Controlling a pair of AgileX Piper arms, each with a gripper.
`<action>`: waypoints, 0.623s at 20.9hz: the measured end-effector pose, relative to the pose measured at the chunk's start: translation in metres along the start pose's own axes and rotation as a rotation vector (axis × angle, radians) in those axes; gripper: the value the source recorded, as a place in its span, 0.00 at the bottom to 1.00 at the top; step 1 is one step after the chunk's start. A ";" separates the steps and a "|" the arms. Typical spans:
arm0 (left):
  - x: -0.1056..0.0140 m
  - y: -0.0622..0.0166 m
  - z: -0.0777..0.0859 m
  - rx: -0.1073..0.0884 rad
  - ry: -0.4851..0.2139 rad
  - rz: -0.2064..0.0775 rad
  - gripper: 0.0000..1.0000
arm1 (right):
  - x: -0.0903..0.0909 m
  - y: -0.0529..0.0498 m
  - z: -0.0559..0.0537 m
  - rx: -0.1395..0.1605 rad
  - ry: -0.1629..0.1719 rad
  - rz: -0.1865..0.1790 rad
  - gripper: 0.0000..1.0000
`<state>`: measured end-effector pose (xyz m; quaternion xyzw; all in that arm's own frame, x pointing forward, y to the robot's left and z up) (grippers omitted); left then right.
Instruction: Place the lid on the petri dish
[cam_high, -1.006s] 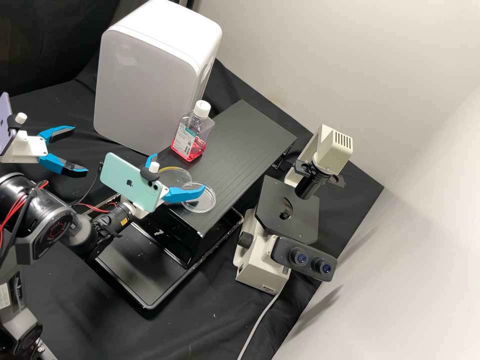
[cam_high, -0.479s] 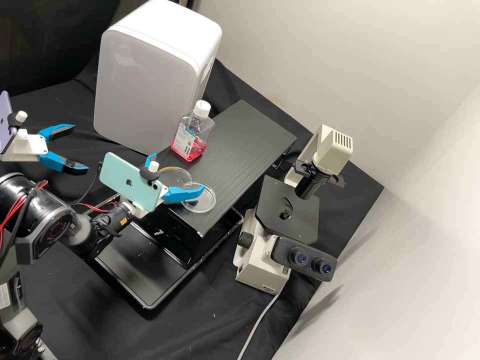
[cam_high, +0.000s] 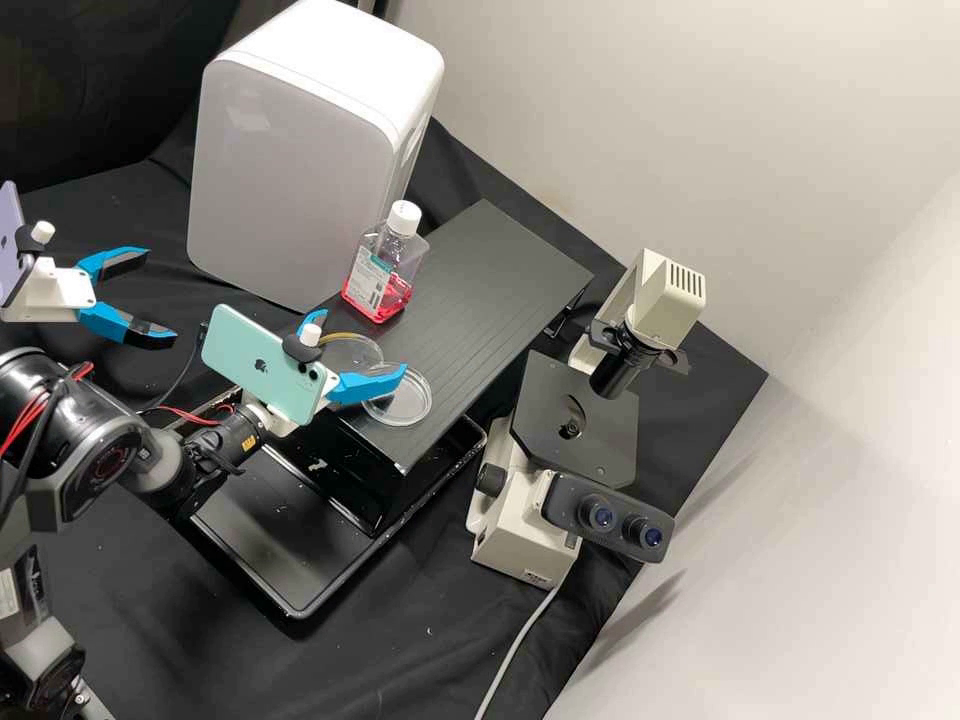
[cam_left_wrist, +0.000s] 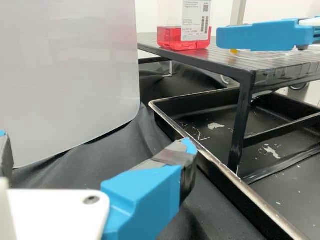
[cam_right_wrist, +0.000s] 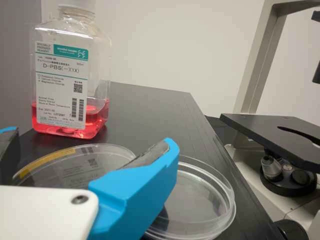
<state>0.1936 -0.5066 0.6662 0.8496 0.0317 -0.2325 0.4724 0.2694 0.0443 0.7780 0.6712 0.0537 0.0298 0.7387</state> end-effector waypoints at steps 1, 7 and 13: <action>0.000 0.0000 0.000 0.000 0.000 0.000 1.00 | 0.000 0.000 0.000 0.000 0.000 0.000 0.00; 0.000 0.0000 0.000 0.000 0.001 0.000 1.00 | 0.000 0.000 0.000 0.000 0.000 0.000 0.00; 0.000 0.0000 0.000 0.000 0.001 0.000 1.00 | 0.000 0.000 0.001 0.004 -0.013 0.002 1.00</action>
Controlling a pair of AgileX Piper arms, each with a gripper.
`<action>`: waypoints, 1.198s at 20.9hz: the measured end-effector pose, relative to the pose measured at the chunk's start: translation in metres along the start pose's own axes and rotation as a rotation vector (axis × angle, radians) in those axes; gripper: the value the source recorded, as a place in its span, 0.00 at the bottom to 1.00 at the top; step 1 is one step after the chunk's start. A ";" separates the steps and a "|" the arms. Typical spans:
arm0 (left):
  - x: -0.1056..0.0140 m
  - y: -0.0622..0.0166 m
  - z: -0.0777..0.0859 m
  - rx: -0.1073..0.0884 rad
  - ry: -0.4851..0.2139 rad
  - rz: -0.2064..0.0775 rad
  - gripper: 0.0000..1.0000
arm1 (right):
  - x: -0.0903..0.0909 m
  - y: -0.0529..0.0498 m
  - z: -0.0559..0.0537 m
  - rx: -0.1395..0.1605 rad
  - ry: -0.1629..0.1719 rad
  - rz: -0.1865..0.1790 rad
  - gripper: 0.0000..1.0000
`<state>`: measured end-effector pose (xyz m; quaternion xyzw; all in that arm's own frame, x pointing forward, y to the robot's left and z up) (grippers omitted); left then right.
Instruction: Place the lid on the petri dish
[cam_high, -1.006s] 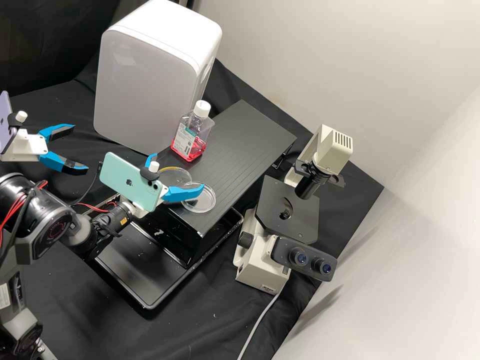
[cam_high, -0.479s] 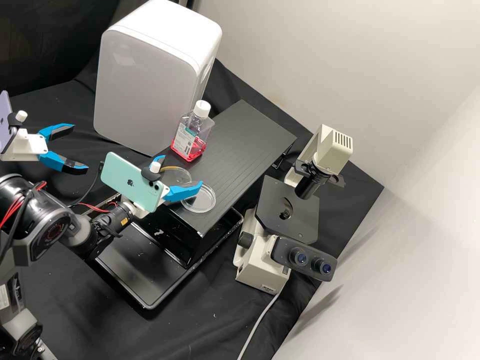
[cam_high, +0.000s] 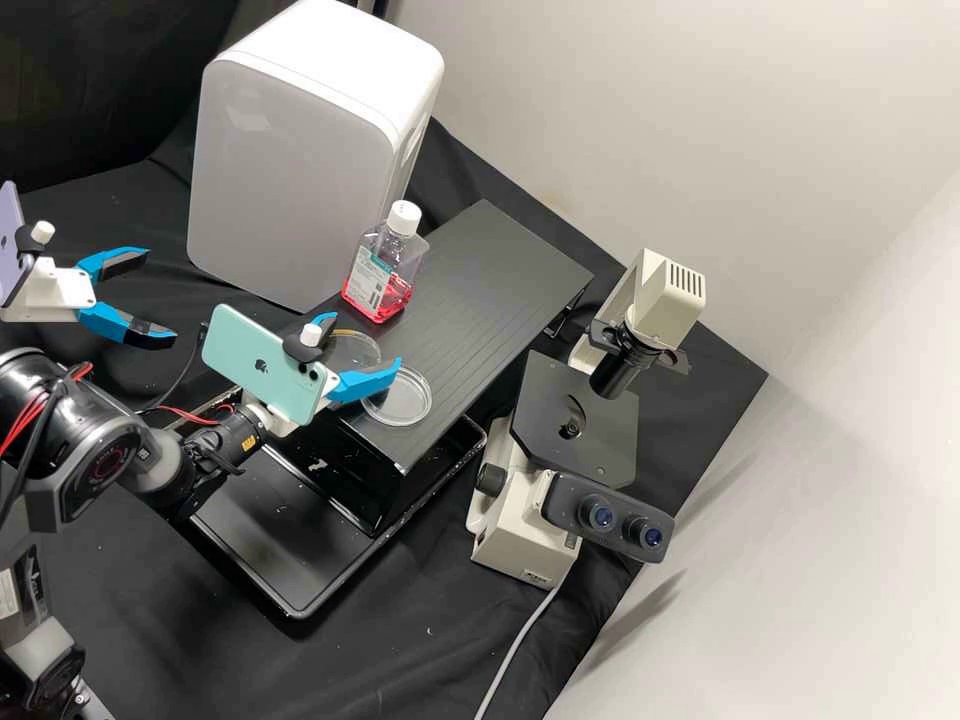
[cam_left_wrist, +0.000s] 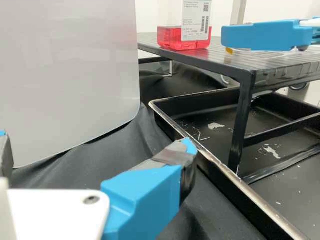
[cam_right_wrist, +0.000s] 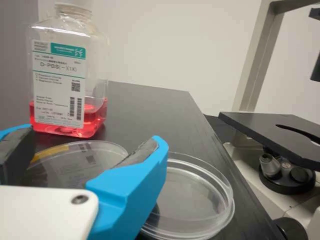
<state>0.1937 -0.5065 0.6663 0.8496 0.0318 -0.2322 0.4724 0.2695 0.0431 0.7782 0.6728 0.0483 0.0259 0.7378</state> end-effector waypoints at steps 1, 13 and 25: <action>0.000 0.0000 0.000 0.000 0.000 0.000 1.00 | 0.000 0.001 0.000 -0.005 -0.004 0.005 1.00; 0.000 0.0000 0.000 0.000 0.000 0.000 1.00 | 0.000 0.002 0.002 -0.002 -0.022 0.014 1.00; 0.000 0.0005 -0.002 -0.004 0.012 0.003 1.00 | -0.002 0.011 0.000 -0.003 -0.015 0.041 1.00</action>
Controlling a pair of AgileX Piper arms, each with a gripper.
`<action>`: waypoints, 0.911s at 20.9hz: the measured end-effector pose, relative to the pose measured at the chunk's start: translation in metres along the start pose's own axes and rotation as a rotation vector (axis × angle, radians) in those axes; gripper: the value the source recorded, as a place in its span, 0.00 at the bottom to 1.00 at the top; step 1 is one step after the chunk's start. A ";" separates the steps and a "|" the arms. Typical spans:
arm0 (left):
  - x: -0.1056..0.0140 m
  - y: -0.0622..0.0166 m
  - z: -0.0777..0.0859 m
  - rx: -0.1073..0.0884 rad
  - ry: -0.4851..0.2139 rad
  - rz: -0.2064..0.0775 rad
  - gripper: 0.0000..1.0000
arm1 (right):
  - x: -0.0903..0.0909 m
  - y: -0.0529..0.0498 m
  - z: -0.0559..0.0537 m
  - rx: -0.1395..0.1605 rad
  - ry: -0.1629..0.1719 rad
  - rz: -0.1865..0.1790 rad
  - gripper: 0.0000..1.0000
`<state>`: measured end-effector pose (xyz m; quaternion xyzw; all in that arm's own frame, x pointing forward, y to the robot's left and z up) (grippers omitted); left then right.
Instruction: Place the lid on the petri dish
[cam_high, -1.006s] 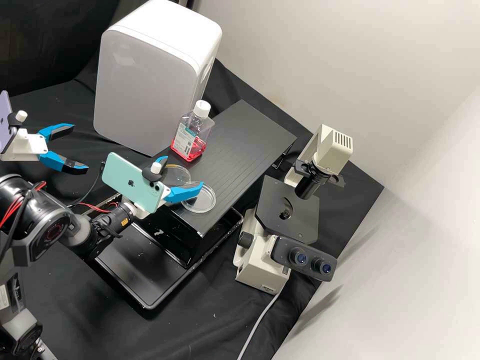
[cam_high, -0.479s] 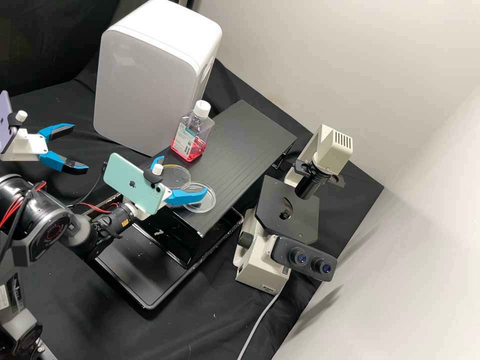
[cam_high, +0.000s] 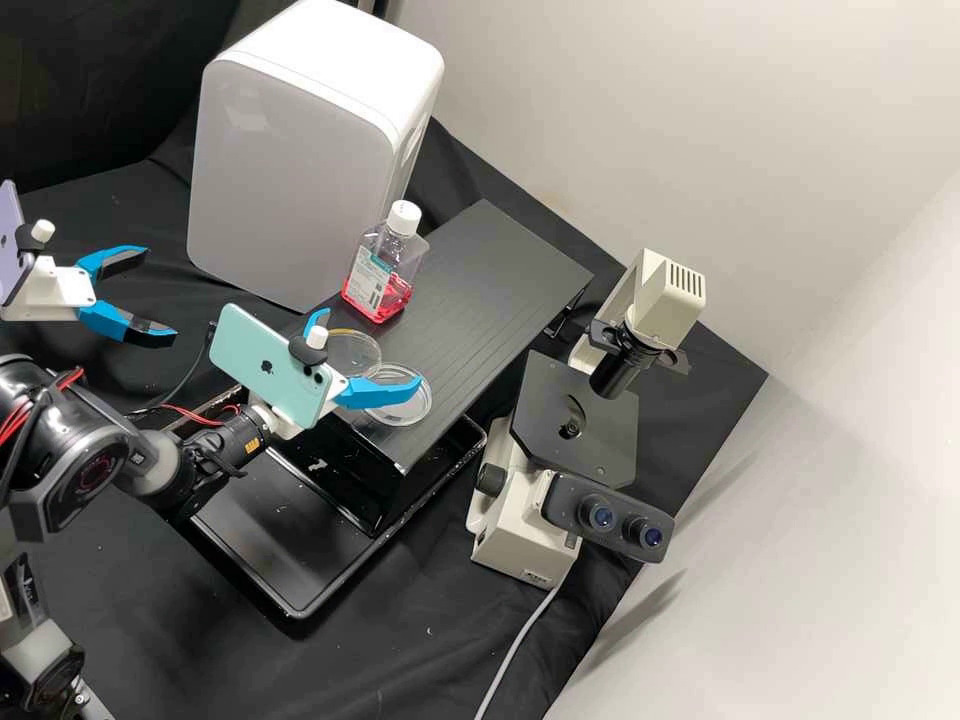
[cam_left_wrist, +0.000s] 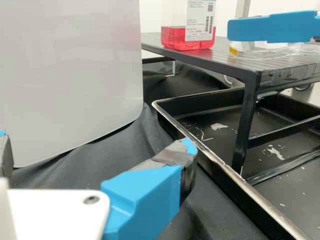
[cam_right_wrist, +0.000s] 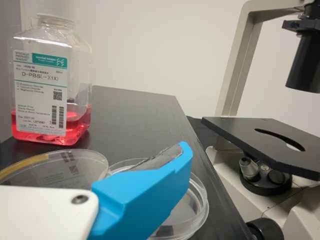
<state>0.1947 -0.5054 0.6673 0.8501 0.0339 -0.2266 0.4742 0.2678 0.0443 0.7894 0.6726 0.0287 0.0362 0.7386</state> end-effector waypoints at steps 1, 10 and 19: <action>0.000 0.0000 0.000 0.000 0.000 0.000 1.00 | 0.000 0.001 0.000 0.000 0.002 0.002 1.00; 0.000 0.0015 -0.002 -0.005 0.012 0.006 1.00 | 0.000 -0.022 -0.013 -0.111 0.028 -0.055 1.00; 0.000 0.0028 -0.002 -0.008 0.011 0.012 1.00 | 0.001 -0.026 -0.010 -0.106 0.016 -0.040 1.00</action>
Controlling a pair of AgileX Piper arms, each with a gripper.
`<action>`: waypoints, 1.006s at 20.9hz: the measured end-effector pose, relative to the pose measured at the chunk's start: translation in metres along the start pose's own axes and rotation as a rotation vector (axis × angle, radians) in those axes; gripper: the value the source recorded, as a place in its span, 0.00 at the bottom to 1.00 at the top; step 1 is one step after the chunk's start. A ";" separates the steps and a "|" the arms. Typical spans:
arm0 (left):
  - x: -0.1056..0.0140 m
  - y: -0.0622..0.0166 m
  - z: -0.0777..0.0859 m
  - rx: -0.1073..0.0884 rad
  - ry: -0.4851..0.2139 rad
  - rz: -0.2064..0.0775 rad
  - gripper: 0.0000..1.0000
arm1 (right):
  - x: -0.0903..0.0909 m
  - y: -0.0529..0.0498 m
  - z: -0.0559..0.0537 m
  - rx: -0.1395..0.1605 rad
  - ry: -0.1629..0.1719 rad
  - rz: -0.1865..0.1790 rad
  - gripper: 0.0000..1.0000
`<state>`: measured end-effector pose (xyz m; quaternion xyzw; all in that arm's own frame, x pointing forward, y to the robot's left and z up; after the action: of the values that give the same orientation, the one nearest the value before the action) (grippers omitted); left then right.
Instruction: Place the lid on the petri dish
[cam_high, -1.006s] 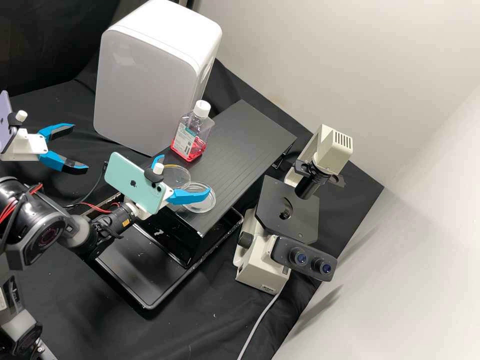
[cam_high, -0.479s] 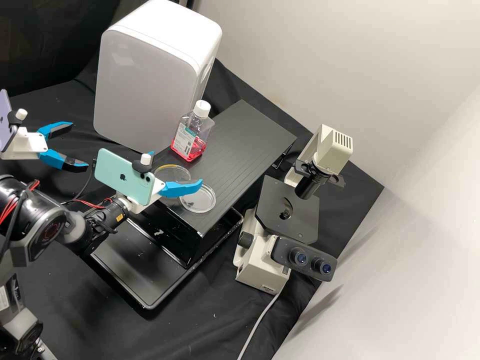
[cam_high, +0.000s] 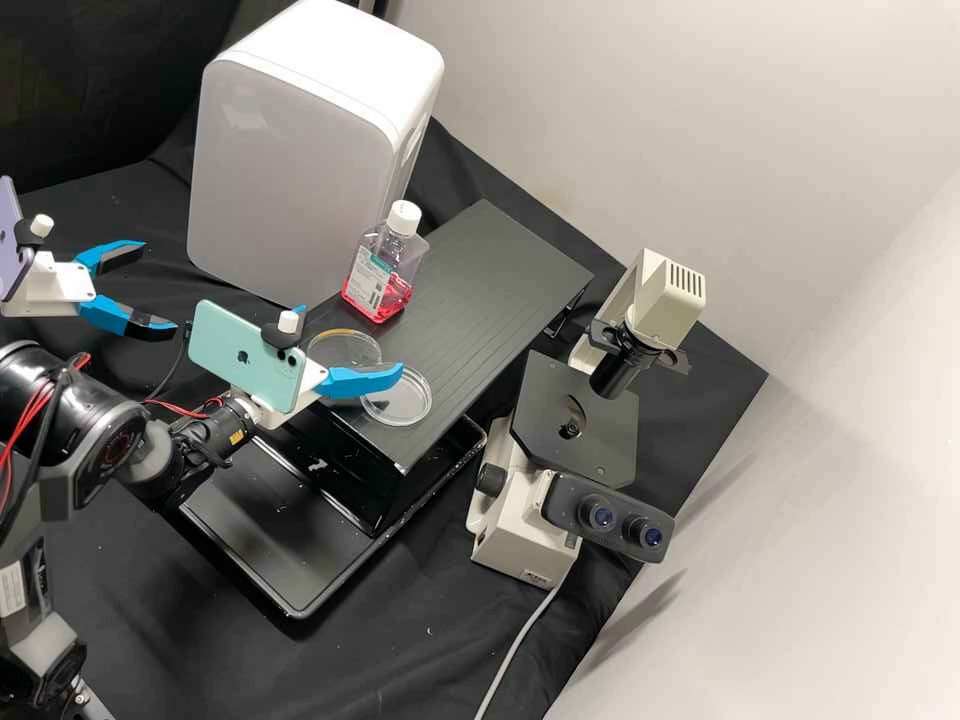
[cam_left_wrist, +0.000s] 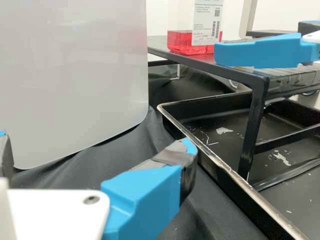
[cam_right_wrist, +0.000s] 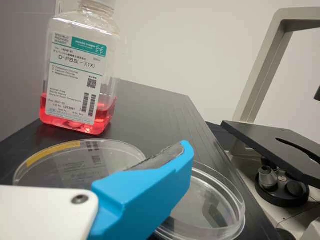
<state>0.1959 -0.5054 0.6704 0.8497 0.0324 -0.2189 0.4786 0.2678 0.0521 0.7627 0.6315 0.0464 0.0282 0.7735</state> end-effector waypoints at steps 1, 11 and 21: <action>0.000 0.0000 0.000 0.000 0.000 0.000 1.00 | 0.000 0.000 0.000 0.000 0.000 0.000 1.00; 0.000 0.0001 0.000 0.000 0.001 0.000 1.00 | 0.001 -0.001 0.001 -0.002 0.001 0.004 1.00; 0.000 0.0001 0.000 0.000 0.001 0.000 1.00 | 0.001 0.000 0.006 0.027 -0.023 -0.003 1.00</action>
<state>0.1960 -0.5053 0.6705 0.8498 0.0325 -0.2185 0.4786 0.2696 0.0462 0.7635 0.6422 0.0390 0.0191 0.7653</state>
